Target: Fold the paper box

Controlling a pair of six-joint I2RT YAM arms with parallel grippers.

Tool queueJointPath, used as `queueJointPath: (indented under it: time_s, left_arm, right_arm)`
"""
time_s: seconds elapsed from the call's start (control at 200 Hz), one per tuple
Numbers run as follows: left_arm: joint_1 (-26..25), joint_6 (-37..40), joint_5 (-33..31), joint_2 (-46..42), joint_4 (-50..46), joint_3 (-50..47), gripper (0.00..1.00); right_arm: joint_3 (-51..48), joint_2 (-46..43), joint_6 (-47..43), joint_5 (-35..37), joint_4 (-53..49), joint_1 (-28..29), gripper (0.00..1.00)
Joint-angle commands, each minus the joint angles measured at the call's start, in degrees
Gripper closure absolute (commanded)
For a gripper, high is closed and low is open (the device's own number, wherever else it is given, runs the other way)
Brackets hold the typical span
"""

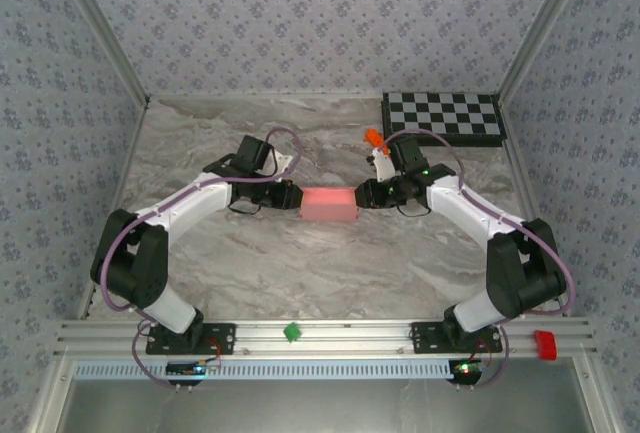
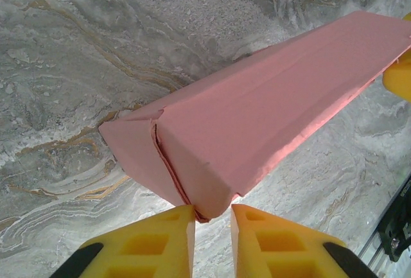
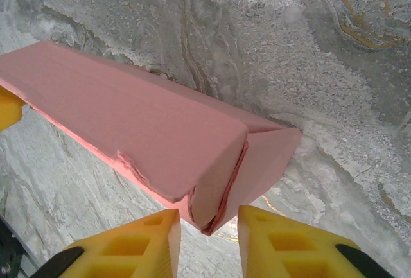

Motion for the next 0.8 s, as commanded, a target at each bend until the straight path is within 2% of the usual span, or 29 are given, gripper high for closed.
queueJointPath:
  time_s: [0.0,0.12,0.34,0.53,0.795]
  left_arm:
    - [-0.21,0.67,0.15,-2.18,-1.01,2.2,0.76]
    - [0.03,1.19,-0.05,-3.29,-1.39,2.05,0.71]
    - [0.8,-0.48,2.48,-6.93,2.82,0.69,0.54]
    - [2.07,-5.64,1.64,-6.31,6.4,1.21,0.48]
    - [2.32,-10.97,0.59,-1.13,7.28,3.41,0.47]
  right_arm:
    - [1.64,-1.8,-0.93,0.09,-1.69,0.2,0.67]
    - [1.25,-2.62,-1.07,-0.08,-1.21,0.0,0.62]
    - [0.1,-4.54,0.44,-2.28,2.21,-1.03,0.56]
    - [0.32,-4.32,4.02,-3.76,6.07,-1.9,0.5]
    - [2.73,-1.53,6.4,-1.67,5.25,-2.09,0.5]
